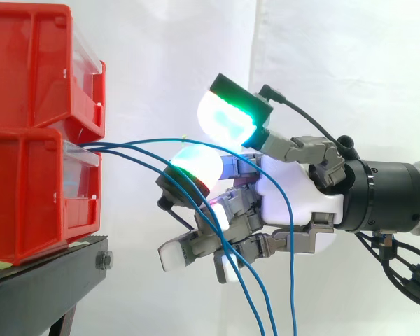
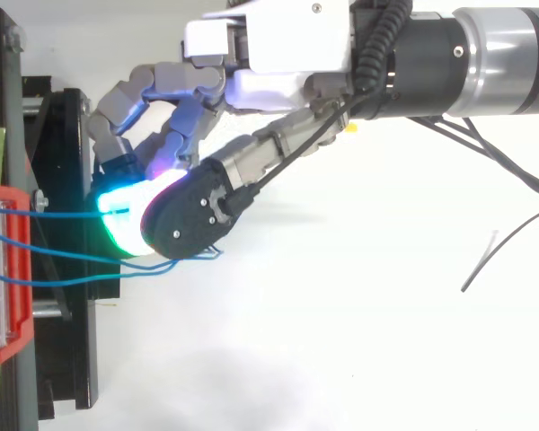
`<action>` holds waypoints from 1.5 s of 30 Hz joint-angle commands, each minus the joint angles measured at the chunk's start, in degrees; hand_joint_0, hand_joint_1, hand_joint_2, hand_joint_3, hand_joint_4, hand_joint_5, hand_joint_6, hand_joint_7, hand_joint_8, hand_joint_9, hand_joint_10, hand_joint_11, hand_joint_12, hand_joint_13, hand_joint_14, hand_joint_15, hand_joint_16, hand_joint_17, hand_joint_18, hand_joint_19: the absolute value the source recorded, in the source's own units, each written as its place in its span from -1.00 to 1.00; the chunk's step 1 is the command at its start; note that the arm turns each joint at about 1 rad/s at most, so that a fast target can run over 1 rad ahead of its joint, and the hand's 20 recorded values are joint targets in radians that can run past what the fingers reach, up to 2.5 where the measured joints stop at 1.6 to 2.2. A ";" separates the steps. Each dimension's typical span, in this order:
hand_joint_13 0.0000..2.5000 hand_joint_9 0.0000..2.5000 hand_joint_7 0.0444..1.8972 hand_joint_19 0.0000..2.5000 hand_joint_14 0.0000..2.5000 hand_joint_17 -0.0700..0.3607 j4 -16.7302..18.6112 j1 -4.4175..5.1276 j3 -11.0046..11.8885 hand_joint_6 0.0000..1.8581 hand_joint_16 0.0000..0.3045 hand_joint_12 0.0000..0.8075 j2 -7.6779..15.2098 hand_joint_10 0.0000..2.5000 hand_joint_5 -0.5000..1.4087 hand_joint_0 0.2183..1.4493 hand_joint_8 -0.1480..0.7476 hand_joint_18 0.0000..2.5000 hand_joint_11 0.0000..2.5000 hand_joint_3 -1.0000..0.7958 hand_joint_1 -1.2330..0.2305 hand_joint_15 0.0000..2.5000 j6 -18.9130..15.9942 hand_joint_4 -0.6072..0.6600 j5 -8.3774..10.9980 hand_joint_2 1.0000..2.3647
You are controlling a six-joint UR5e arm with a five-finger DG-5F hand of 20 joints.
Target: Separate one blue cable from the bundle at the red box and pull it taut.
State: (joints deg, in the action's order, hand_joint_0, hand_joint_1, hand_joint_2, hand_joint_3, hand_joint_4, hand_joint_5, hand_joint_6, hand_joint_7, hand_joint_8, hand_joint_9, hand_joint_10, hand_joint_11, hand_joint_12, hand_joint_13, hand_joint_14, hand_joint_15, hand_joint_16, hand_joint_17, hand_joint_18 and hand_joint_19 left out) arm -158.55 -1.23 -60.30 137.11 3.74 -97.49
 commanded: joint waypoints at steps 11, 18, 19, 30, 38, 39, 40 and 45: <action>-0.53 -0.26 0.29 -0.48 -0.99 -0.15 0.09 0.00 0.00 -0.09 -0.67 0.00 0.00 -0.98 -0.64 -0.37 0.07 -0.37 -0.40 -0.06 -0.35 -0.69 0.04 0.04 0.02 -0.97; -0.54 -0.27 0.24 -0.48 -0.99 -0.15 0.09 0.00 0.00 -0.08 -0.67 -0.01 0.00 -0.98 -0.65 -0.34 0.05 -0.39 -0.40 -0.18 -0.38 -0.69 0.04 0.06 0.02 -0.98; -0.54 -0.27 0.23 -0.48 -0.99 -0.15 0.00 0.00 0.00 -0.08 -0.67 -0.01 0.00 -0.98 -0.65 -0.36 0.05 -0.39 -0.40 -0.24 -0.37 -0.69 0.04 0.07 0.02 -0.98; -0.52 -0.23 0.16 -0.47 -0.99 -0.16 0.00 0.00 0.00 -0.18 -0.67 -0.02 0.00 -0.98 -0.61 -0.33 0.05 -0.39 -0.41 -0.39 0.04 -0.69 -0.05 0.09 0.02 -0.99; -0.53 -0.23 0.22 -0.47 -0.99 -0.16 0.17 -0.09 0.00 -0.19 -0.67 -0.02 0.00 -0.98 -0.61 -0.36 0.08 -0.39 -0.39 -0.18 -0.19 -0.69 0.04 0.00 0.02 -0.98; -0.53 -0.24 0.22 -0.47 -0.99 -0.16 0.17 0.00 0.00 -0.19 -0.67 -0.02 0.00 -0.98 -0.61 -0.36 0.06 -0.39 -0.39 -0.16 -0.22 -0.69 0.04 -0.01 0.02 -0.98; -0.54 -0.24 0.23 -0.47 -0.99 -0.16 0.17 0.00 0.00 -0.19 -0.67 -0.02 0.00 -0.98 -0.61 -0.36 0.06 -0.39 -0.39 -0.16 -0.24 -0.70 0.04 -0.01 0.02 -0.98; -0.54 -0.25 0.29 -0.48 -0.99 -0.16 0.35 0.00 0.00 -0.17 -0.68 -0.02 0.00 -0.98 -0.62 -0.36 0.05 -0.40 -0.39 -0.11 -0.34 -0.69 -0.05 -0.02 0.02 -0.97</action>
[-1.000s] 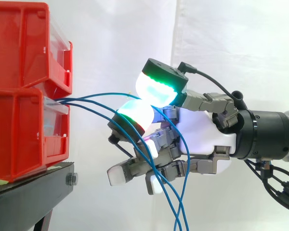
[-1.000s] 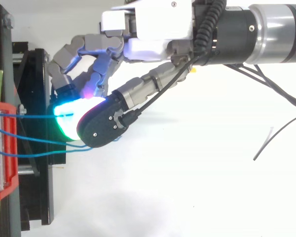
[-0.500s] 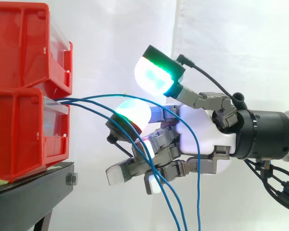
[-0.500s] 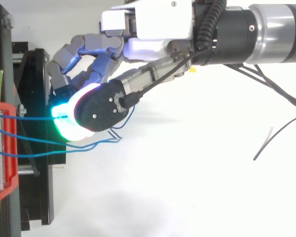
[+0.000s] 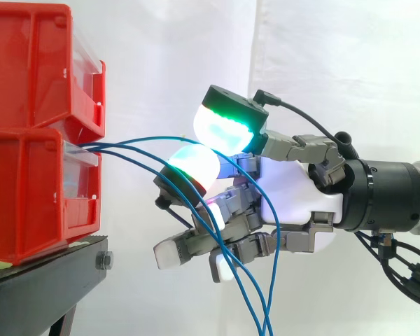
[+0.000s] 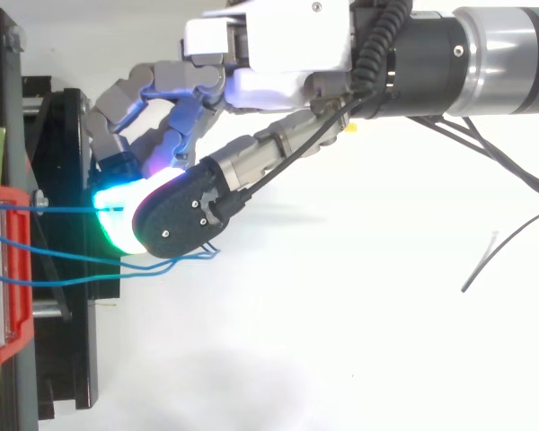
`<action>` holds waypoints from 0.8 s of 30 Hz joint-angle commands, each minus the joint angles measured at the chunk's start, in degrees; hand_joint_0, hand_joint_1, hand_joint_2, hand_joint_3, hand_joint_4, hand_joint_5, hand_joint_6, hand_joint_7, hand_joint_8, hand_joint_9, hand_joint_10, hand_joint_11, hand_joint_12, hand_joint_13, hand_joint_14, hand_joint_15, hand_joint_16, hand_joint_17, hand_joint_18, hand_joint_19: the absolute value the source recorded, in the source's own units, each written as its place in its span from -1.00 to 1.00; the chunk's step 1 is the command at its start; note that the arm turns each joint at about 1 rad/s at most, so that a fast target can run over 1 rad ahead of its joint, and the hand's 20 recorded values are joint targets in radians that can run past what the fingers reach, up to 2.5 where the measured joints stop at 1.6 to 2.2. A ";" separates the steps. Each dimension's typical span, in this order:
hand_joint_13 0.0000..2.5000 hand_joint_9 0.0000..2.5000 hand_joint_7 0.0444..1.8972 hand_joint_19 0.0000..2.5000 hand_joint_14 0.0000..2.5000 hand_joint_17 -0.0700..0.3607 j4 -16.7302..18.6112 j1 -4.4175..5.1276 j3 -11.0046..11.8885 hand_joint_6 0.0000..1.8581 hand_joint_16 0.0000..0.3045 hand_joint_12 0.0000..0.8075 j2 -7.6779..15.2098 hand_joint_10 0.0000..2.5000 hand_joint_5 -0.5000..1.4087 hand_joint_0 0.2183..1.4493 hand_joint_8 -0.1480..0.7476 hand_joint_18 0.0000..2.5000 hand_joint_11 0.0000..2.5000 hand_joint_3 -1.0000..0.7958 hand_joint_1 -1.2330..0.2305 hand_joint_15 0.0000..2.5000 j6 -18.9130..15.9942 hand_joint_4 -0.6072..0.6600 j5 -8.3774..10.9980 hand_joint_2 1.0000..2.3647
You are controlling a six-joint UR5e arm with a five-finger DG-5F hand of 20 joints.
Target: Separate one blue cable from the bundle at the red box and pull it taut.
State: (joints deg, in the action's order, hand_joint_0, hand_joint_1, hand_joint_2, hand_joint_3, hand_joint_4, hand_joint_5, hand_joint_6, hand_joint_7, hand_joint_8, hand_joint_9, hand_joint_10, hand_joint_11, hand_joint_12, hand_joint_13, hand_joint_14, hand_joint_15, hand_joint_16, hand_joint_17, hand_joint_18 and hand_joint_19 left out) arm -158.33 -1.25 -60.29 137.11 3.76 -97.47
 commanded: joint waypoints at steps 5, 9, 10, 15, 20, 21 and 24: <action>-0.55 -0.26 0.26 -0.48 -0.99 -0.16 0.13 0.02 -0.01 -0.10 -0.68 -0.02 0.00 -0.98 -0.64 -0.33 0.05 -0.41 -0.39 -0.10 -0.44 -0.70 0.02 -0.04 0.00 -0.97; -0.54 -0.27 0.27 -0.49 -0.99 -0.16 -0.23 -0.06 -0.01 -0.09 -0.68 -0.02 0.00 -0.98 -0.65 -0.29 0.04 -0.40 -0.39 -0.12 -0.46 -0.70 0.02 -0.12 -0.09 -0.98; -0.54 -0.27 0.30 -0.49 -0.99 -0.16 -0.23 0.02 -0.01 -0.09 -0.68 -0.02 0.00 -0.98 -0.65 -0.27 0.05 -0.40 -0.39 -0.14 -0.47 -0.70 0.02 -0.14 -0.09 -0.98; -0.56 -0.25 0.37 -0.53 -0.99 -0.17 -0.23 0.02 -0.09 -0.05 -0.68 -0.03 0.00 -0.98 -0.66 -0.17 0.05 -0.41 -0.36 -0.29 -0.45 -0.72 0.02 -0.15 -0.09 -0.99; -0.58 -0.19 0.32 -0.56 -0.99 -0.18 -0.49 0.02 -0.09 -0.03 -0.69 -0.05 0.00 -0.98 -0.67 -0.12 0.07 -0.45 -0.23 -0.43 -0.41 -0.74 -0.60 -0.16 -0.09 -1.00; -0.58 -0.16 0.30 -0.56 -0.99 -0.19 -0.49 -0.06 -0.09 -0.02 -0.69 -0.06 0.00 -0.98 -0.67 -0.12 0.06 -0.45 -0.14 -0.44 -0.40 -0.73 -0.60 -0.17 -0.09 -1.00; -0.58 -0.11 0.27 -0.60 -0.99 -0.22 -0.31 0.02 -0.01 -0.02 -0.72 -0.11 0.00 -0.98 -0.67 -0.12 0.01 -0.46 0.02 -0.44 -0.39 -0.74 -0.68 -0.18 -0.09 -1.00</action>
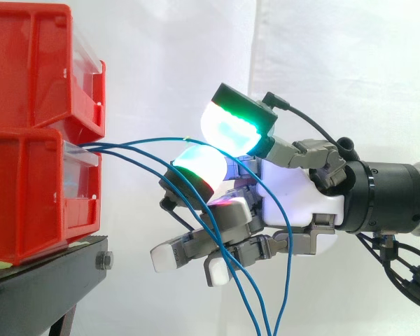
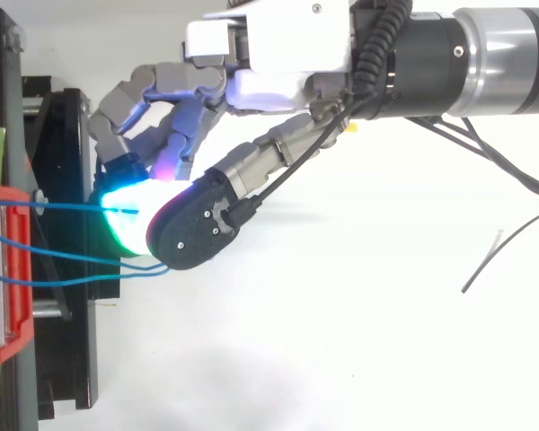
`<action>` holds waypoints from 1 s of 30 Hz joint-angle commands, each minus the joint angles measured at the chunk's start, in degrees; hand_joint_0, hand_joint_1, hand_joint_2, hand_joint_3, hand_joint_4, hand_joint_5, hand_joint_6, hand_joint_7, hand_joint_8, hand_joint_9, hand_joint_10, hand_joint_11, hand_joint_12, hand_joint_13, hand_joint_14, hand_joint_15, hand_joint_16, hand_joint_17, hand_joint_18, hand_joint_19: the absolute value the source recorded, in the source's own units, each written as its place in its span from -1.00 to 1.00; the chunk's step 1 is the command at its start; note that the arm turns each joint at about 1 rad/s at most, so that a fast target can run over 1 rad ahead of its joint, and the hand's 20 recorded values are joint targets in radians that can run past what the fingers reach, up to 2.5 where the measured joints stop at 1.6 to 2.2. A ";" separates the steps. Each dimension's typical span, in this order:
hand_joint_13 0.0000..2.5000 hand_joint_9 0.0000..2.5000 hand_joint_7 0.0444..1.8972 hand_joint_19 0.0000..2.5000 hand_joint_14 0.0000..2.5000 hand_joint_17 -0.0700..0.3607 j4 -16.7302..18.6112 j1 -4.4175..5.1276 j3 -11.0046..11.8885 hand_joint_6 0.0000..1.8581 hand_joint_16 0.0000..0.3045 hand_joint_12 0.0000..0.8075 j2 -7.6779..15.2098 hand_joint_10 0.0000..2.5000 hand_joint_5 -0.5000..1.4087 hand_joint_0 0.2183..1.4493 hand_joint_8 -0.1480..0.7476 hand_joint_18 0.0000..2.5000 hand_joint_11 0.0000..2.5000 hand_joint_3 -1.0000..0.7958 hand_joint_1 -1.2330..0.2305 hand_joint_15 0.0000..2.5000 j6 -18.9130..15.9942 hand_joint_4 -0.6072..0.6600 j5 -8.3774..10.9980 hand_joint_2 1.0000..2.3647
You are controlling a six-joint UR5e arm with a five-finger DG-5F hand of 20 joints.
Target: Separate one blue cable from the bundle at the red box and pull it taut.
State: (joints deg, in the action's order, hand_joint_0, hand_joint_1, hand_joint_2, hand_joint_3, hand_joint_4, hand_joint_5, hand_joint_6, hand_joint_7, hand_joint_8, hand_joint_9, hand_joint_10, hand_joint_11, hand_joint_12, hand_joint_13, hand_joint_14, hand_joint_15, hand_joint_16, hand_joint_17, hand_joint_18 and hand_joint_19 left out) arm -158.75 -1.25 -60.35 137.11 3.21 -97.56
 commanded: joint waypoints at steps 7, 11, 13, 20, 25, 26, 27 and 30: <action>-0.57 -0.08 0.25 -0.63 -0.99 -0.27 0.29 -0.07 -0.04 -0.02 -0.74 -0.16 0.00 -0.99 -0.68 -0.13 0.00 -0.48 0.17 -0.44 -0.39 -0.72 -0.13 -0.16 0.00 -1.00; -0.50 -0.09 0.24 -0.62 -0.99 -0.29 0.29 -0.07 -0.04 -0.02 -0.76 -0.16 0.00 -0.99 -0.68 -0.13 0.00 -0.46 0.16 -0.44 -0.38 -0.66 -0.13 -0.16 -0.09 -1.00; -0.48 -0.09 0.24 -0.61 -0.99 -0.29 0.29 -0.07 -0.04 -0.02 -0.76 -0.17 0.00 -0.99 -0.68 -0.12 0.02 -0.45 0.18 -0.44 -0.38 -0.62 -0.13 -0.17 -0.09 -1.00; -0.42 -0.14 0.24 -0.61 -0.99 -0.33 0.02 -0.07 -0.04 -0.02 -0.78 -0.23 0.00 -0.98 -0.68 -0.12 0.14 -0.39 -0.07 -0.43 -0.38 -0.64 -0.75 -0.13 0.18 -1.00; -0.41 -0.04 0.24 -0.63 -0.99 -0.34 0.02 -0.07 -0.04 -0.02 -0.79 -0.24 0.00 -0.98 -0.67 -0.13 0.25 -0.39 -0.22 -0.41 -0.39 -0.66 -6.46 -0.12 0.26 -1.00; -0.41 -0.01 0.24 -0.64 -0.99 -0.34 0.02 -0.07 -0.04 -0.02 -0.79 -0.24 0.00 -0.98 -0.67 -0.13 0.26 -0.39 -0.21 -0.41 -0.39 -0.66 -7.69 -0.11 0.26 -1.00; -0.41 -0.01 0.25 -0.64 -0.99 -0.34 0.02 -0.07 -0.04 -0.02 -0.79 -0.24 0.09 -0.98 -0.67 -0.13 0.27 -0.39 -0.22 -0.41 -0.39 -0.66 -8.39 -0.11 0.35 -1.00; -0.41 0.01 0.25 -0.63 -0.99 -0.34 -0.06 -0.07 -0.12 -0.02 -0.79 -0.24 0.00 -0.98 -0.67 -0.13 0.25 -0.39 -0.19 -0.41 -0.38 -0.66 -8.74 -0.10 0.35 -1.00</action>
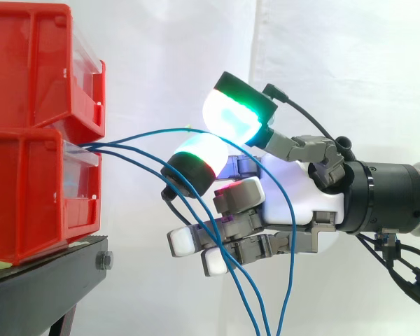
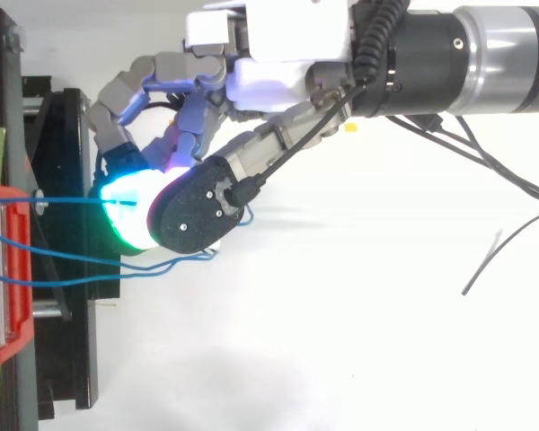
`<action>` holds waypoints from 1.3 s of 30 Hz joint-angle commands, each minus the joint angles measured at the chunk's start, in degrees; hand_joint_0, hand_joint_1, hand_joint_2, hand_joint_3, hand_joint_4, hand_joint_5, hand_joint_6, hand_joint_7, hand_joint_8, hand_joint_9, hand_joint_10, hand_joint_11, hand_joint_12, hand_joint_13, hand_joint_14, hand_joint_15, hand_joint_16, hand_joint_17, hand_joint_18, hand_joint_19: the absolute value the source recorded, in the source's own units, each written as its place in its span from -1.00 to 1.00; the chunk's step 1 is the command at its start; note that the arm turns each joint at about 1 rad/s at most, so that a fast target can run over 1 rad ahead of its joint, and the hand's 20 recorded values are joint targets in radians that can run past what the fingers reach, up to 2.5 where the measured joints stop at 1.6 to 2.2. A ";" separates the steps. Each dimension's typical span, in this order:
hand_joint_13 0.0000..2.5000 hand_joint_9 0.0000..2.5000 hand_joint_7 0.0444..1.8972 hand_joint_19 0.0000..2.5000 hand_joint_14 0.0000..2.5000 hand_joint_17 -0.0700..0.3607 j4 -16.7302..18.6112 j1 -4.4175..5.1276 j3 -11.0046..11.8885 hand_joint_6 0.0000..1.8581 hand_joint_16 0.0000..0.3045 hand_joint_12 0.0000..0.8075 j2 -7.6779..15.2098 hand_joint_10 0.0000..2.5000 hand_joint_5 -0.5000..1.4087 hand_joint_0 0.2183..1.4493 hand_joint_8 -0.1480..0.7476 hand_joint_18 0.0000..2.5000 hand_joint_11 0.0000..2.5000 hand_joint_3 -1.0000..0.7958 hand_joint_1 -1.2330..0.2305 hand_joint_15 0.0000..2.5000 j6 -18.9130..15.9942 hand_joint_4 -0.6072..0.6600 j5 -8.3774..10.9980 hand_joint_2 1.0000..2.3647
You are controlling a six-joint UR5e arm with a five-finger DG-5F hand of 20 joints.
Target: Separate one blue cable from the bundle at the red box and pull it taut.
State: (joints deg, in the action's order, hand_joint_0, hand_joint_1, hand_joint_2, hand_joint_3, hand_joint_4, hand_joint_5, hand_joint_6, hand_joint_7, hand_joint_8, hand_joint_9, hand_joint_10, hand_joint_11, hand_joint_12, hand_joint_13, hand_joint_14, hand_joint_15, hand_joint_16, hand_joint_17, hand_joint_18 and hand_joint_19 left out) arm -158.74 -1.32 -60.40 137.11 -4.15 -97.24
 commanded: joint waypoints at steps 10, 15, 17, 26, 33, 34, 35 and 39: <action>-0.34 0.02 0.26 -0.58 -0.98 -0.35 -0.08 0.00 -0.16 -0.02 -0.80 -0.24 0.00 -0.98 -0.67 -0.12 0.11 -0.35 0.03 -0.41 -0.36 -0.53 -1.92 -0.12 0.03 -1.00; -0.27 0.01 0.26 -0.51 -0.98 -0.35 0.36 0.00 -0.86 -0.02 -0.79 -0.24 0.00 -0.98 -0.67 -0.12 0.10 -0.31 0.06 -0.41 -0.36 -0.38 -1.92 -0.11 0.03 -0.99; -0.24 0.00 0.26 -0.46 -0.98 -0.34 0.36 0.00 -0.86 -0.02 -0.79 -0.23 0.00 -0.98 -0.67 -0.12 0.10 -0.30 0.07 -0.40 -0.36 -0.28 -2.01 -0.11 0.12 -1.00; -0.13 -0.01 0.26 -0.18 -0.98 -0.30 0.62 0.00 -0.95 -0.02 -0.77 -0.18 0.00 -0.98 -0.68 -0.11 0.06 -0.22 0.11 -0.40 -0.36 0.05 -1.83 -0.12 0.03 -1.00; -0.08 0.00 0.25 -0.03 -0.99 -0.30 0.80 -0.09 -0.95 -0.02 -0.76 -0.20 0.00 -0.99 -0.67 -0.11 0.07 -0.16 0.13 -0.40 -0.37 0.25 -1.65 -0.12 0.03 -1.00; -0.07 0.00 0.25 0.00 -0.99 -0.30 0.80 0.00 -0.95 -0.02 -0.76 -0.20 0.00 -0.99 -0.67 -0.11 0.07 -0.15 0.13 -0.40 -0.37 0.28 -1.57 -0.13 0.12 -1.00; -0.06 0.00 0.25 0.02 -1.00 -0.31 0.88 -0.09 -0.95 -0.02 -0.77 -0.19 0.00 -0.99 -0.67 -0.11 0.07 -0.14 0.13 -0.40 -0.37 0.33 -1.57 -0.12 0.03 -1.00; -0.06 0.00 0.25 0.16 -0.91 -0.31 0.97 -0.09 -1.03 -0.02 -0.77 -0.19 0.00 -0.99 -0.67 -0.11 0.07 -0.09 0.13 -0.40 -0.37 0.38 -1.30 -0.12 0.12 -1.00</action>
State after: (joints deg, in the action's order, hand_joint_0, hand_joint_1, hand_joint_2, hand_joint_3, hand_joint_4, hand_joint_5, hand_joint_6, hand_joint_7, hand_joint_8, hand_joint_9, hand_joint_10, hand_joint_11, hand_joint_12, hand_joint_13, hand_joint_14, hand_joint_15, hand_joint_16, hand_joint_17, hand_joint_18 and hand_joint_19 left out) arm -157.82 -1.36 -61.41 137.11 -5.62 -97.14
